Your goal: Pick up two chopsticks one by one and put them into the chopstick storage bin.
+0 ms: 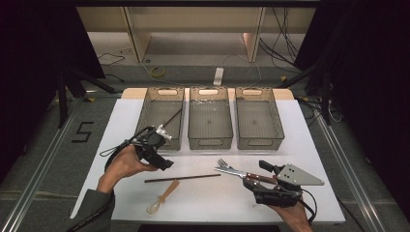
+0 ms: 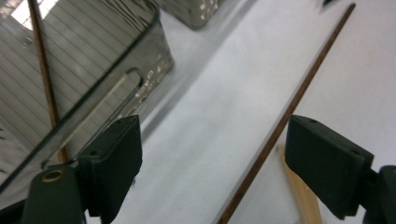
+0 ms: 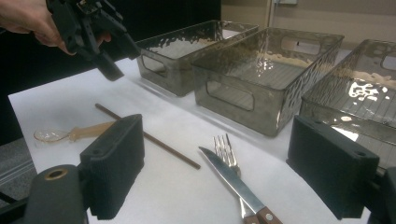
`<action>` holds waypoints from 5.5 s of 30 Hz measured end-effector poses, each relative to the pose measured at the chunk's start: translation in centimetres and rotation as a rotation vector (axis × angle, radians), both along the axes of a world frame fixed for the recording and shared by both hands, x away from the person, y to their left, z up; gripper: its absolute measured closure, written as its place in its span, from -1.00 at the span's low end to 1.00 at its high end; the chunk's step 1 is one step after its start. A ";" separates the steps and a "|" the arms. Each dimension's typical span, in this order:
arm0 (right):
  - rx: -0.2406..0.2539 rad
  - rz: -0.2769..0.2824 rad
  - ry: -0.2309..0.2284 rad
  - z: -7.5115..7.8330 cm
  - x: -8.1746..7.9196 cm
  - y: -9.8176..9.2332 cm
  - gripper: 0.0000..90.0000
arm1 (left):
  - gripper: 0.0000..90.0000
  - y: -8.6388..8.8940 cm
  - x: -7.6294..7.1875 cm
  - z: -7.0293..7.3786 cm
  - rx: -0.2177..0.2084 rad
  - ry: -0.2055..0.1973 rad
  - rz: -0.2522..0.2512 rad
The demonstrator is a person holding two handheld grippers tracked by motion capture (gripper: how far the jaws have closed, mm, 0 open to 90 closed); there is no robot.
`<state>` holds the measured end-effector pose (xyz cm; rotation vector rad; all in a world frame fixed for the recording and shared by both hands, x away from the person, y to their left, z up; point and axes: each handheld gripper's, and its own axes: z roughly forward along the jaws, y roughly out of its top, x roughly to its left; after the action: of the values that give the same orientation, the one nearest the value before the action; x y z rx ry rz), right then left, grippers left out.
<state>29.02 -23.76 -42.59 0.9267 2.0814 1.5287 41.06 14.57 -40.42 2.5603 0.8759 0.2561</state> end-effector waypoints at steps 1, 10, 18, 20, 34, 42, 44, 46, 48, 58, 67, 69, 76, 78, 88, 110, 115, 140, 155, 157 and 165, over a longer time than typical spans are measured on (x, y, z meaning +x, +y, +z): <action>0.001 0.000 0.000 0.0 0.0 0.0 -0.57 | -0.57 -0.1 -0.1 0.0 0.008 0.005 -0.013; 0.002 -0.003 0.000 0.0 0.0 0.0 -0.57 | -0.39 -1.1 -1.2 -0.4 0.087 0.013 -0.084; 0.003 -0.002 -0.002 0.0 0.0 -0.1 -0.57 | -0.17 -1.6 -1.7 -1.5 0.136 0.056 -0.114; 0.003 -0.002 0.001 0.0 0.0 0.0 -0.57 | -0.11 -1.7 -1.8 -2.0 0.141 0.073 -0.119; 0.000 -0.001 0.003 0.0 0.0 0.0 -0.57 | 0.12 -1.6 -2.0 -3.5 0.164 0.122 -0.141; -0.001 0.000 0.002 0.0 0.0 0.0 -0.57 | 0.31 -1.7 -1.9 -4.4 0.190 0.134 -0.142; -0.001 -0.001 0.004 0.0 0.0 0.0 -0.57 | 0.35 -1.7 -1.8 -4.6 0.199 0.137 -0.144; -0.002 0.001 0.002 0.0 0.0 0.1 -0.57 | 0.41 -1.7 -1.7 -4.8 0.206 0.136 -0.142; -0.002 0.002 0.003 0.0 0.0 0.1 -0.57 | 0.46 -1.6 -1.6 -5.0 0.209 0.142 -0.145; -0.006 0.003 0.003 -0.1 0.0 0.1 -0.57 | 0.57 -1.8 -1.6 -5.5 0.232 0.167 -0.177; -0.010 0.002 0.003 -0.1 0.0 0.1 -0.57 | 0.71 -1.9 -1.7 -5.5 0.237 0.159 -0.224; -0.011 0.002 0.003 -0.1 0.0 0.1 -0.57 | 0.77 -1.9 -1.8 -5.6 0.230 0.158 -0.239; -0.014 0.002 0.006 -0.1 0.1 0.1 -0.57 | 0.86 -2.0 -1.9 -5.5 0.242 0.156 -0.269; -0.015 0.002 0.005 -0.1 0.1 0.1 -0.57 | 0.86 -2.0 -1.9 -5.5 0.242 0.153 -0.270; -0.014 0.001 0.007 -0.2 0.1 0.1 -0.57 | 0.87 -1.4 -1.7 -5.0 0.220 0.150 -0.251; -0.011 -0.001 0.005 -0.2 0.2 0.0 -0.57 | 0.87 -0.1 -1.5 -0.8 0.032 0.086 -0.152; -0.012 0.000 0.004 -0.2 0.2 0.1 -0.57 | 0.87 0.2 -1.3 -0.3 -0.053 0.083 -0.105; 0.001 -0.005 0.012 -0.3 0.3 0.0 -0.57 | 0.87 3.1 2.1 4.0 -0.263 -0.135 0.166; -0.004 -0.001 0.014 -0.3 0.3 0.1 -0.57 | 0.87 5.9 5.2 4.5 -0.280 -0.203 0.260; -0.002 -0.002 0.014 -0.3 0.4 0.0 -0.57 | 0.87 6.2 5.6 4.5 -0.285 -0.204 0.268; -0.005 -0.002 0.017 -0.4 0.4 0.1 -0.57 | 0.87 6.4 6.6 4.0 -0.284 -0.216 0.291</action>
<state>29.41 -23.67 -42.97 0.9428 2.0944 1.5186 47.68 20.99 -36.40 2.0976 1.1114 0.4496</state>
